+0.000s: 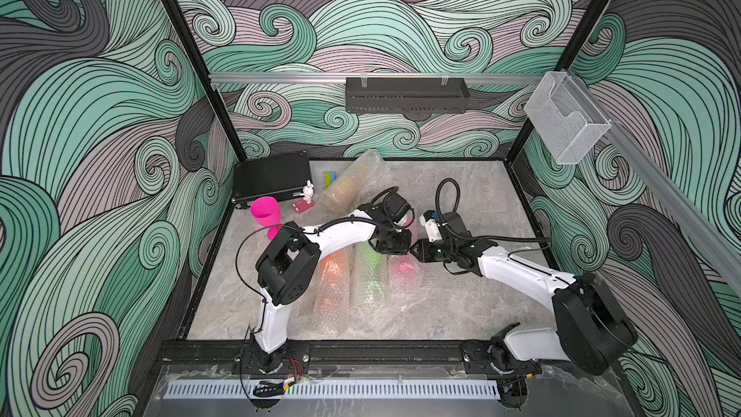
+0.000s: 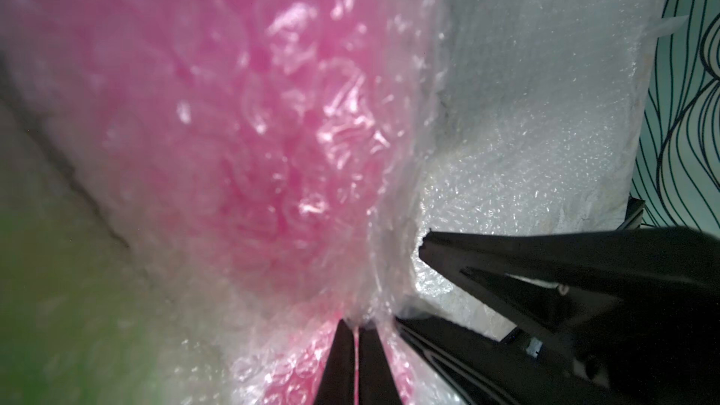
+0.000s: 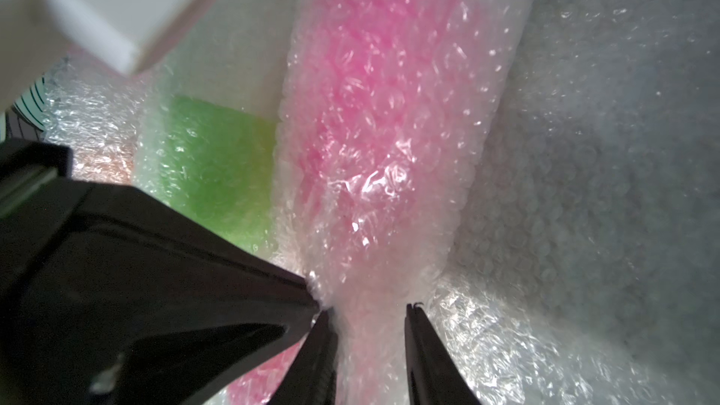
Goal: Unpack wine glasses from bubble wrap
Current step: Unwrap the bubble wrap.
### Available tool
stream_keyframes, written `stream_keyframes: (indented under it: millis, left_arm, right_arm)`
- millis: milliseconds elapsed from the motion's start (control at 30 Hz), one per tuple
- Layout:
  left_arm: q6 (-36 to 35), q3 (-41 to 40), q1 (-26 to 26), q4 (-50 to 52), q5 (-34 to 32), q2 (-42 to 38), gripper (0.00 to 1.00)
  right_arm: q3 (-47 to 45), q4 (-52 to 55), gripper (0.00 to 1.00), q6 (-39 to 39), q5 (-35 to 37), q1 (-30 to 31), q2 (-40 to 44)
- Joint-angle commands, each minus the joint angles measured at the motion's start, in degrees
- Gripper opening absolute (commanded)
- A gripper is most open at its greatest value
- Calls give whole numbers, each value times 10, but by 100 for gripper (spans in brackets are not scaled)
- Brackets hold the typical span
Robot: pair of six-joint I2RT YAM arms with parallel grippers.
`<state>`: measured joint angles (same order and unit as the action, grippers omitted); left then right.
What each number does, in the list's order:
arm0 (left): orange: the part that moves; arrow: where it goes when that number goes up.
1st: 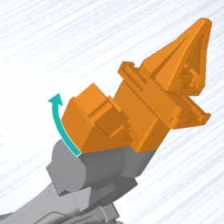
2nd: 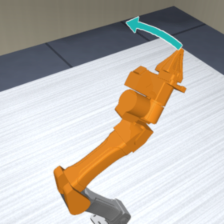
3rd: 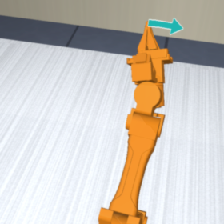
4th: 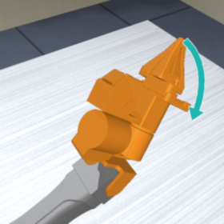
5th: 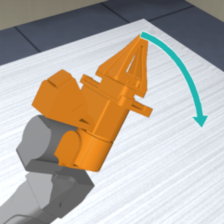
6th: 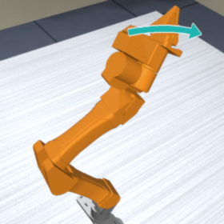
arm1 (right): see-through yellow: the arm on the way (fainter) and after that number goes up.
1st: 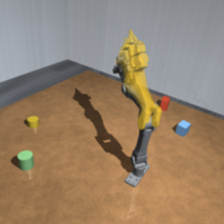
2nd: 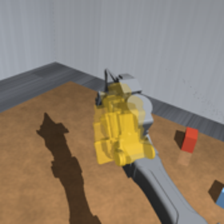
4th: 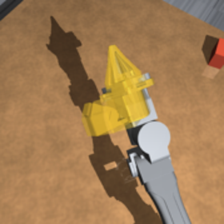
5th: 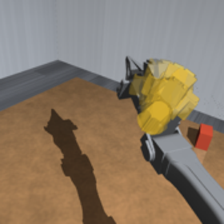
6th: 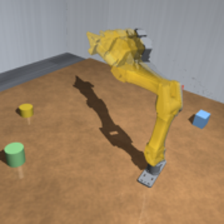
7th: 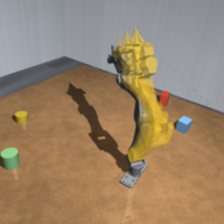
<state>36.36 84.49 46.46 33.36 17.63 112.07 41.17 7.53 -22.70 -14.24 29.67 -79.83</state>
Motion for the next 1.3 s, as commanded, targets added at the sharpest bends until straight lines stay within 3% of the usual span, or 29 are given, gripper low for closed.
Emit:
stream_keyframes:
  millis: [0,100,233,400,567,733,967,1267]
  left_arm:
    - [-5,2,-1,-3,12,5,3]
    - [-7,1,-1,0,8,0,4]
    - [-9,1,-1,1,16,-10,20]
    - [-7,4,-1,-1,26,-21,37]
    - [-8,3,-1,1,21,-13,42]
    - [-11,-7,1,-3,7,-3,31]
    - [-14,-17,0,-3,-1,2,2]
    - [-18,-16,0,-7,-2,-15,0]
  right_arm:
    - [22,6,29,9,22,3,-10]
    - [17,-4,18,2,7,3,-7]
    - [5,-18,8,-10,-6,3,3]
    - [-1,-24,2,-15,-16,3,7]
    - [-5,-31,1,-24,-25,3,9]
    - [-7,-32,1,-29,-25,3,17]
    - [-9,-14,0,-19,-7,3,29]
    - [-15,5,4,-6,25,9,39]
